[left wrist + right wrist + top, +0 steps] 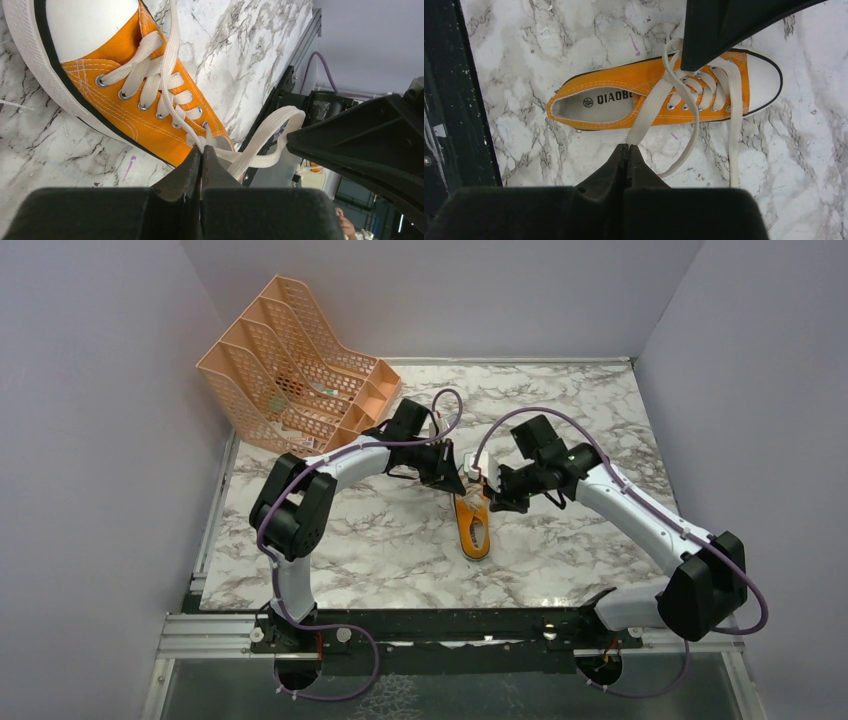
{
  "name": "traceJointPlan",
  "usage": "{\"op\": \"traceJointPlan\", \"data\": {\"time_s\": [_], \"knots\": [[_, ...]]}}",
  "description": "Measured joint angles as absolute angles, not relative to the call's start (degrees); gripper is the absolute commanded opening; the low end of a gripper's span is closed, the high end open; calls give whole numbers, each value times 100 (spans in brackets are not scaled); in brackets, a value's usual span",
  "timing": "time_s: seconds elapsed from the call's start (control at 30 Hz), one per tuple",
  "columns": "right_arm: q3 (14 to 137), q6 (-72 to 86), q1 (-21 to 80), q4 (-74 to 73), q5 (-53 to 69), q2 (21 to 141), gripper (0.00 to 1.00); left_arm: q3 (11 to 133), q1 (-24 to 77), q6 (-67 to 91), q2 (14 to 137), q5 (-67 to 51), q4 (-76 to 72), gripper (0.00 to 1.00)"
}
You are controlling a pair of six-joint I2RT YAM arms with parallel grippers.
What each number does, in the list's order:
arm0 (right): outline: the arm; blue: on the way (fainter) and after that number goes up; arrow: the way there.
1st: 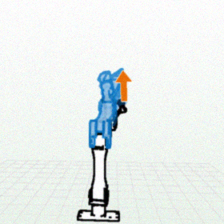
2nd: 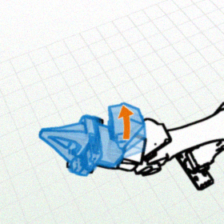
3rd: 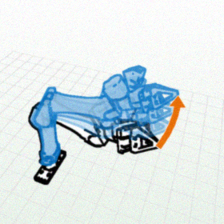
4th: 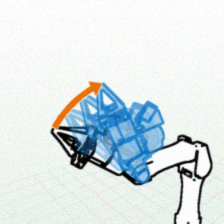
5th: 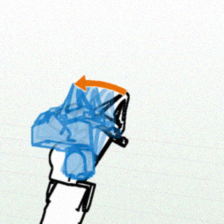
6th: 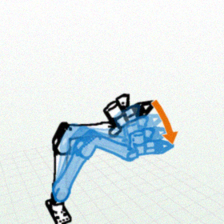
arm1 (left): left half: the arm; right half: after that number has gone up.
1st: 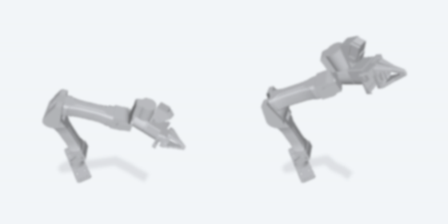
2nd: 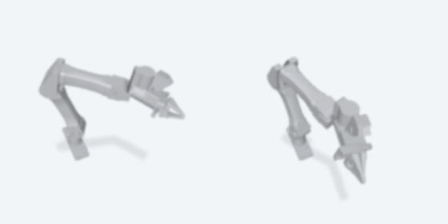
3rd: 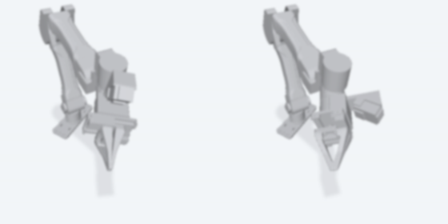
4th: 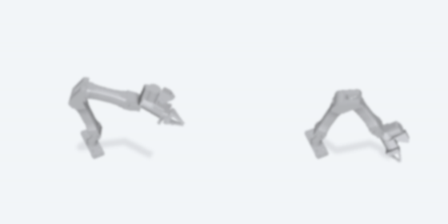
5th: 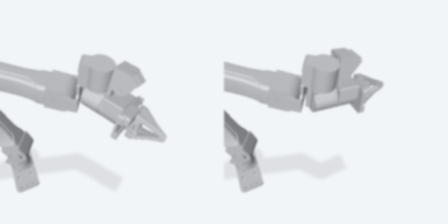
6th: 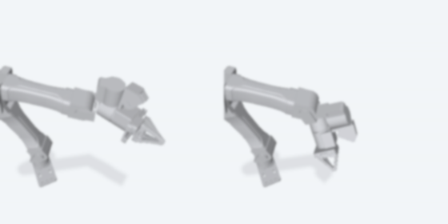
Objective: Tie the shoes
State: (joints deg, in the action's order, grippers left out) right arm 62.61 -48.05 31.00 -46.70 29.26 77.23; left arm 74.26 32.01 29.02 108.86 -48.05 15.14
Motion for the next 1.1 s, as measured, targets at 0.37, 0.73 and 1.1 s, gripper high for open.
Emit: {"op": "traceJointPlan", "data": {"time_s": [0.37,0.73,1.1], "knots": [[6860,-4259,2899,-4309,2543,8298,1,7338,3223,2591,10886,-4825,1500,0],[7266,-3833,2753,-4228,2539,9008,1,7293,3277,2709,10886,-4823,1406,0],[7627,-3039,2655,-4803,2554,9308,1,7277,3284,2836,10860,-4794,1282,0]]}}
